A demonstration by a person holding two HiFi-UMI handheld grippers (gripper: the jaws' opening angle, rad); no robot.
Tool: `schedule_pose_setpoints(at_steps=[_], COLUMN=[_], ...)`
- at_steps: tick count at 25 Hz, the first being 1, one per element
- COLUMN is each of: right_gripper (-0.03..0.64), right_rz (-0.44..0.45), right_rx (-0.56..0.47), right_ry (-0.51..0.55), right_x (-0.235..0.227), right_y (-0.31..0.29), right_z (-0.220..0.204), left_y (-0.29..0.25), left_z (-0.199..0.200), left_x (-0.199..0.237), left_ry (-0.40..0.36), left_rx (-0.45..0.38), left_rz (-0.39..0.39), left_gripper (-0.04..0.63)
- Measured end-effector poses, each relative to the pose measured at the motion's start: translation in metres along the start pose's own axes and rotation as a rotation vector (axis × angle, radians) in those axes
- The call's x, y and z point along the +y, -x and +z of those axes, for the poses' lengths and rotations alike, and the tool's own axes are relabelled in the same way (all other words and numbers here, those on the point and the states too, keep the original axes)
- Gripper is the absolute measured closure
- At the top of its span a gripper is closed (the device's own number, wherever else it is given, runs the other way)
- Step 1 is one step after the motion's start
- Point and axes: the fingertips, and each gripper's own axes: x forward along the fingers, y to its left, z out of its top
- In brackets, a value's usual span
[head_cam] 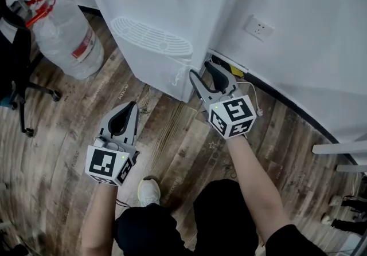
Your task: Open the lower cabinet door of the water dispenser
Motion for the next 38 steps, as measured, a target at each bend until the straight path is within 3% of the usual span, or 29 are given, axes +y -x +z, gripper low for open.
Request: schedule_pose_setpoints(at_steps=[22,38], right_gripper=[0.431,0.440], right_rz=[-0.004,0.111], right_rx=[0.024,0.031], right_ry=[-0.033,0.007], right_x=[0.008,0.045], right_y=[0.004,0.021], right_z=[-0.001,-0.005], left_y=[0.000,-0.005], left_z=[0.011,0.017], left_x=[-0.009,-0.029], left_ry=[-0.014,-0.052], left_rx=[-0.023,-0.015], left_rz=[-0.014,-0.044], left_gripper=[0.581,0.580])
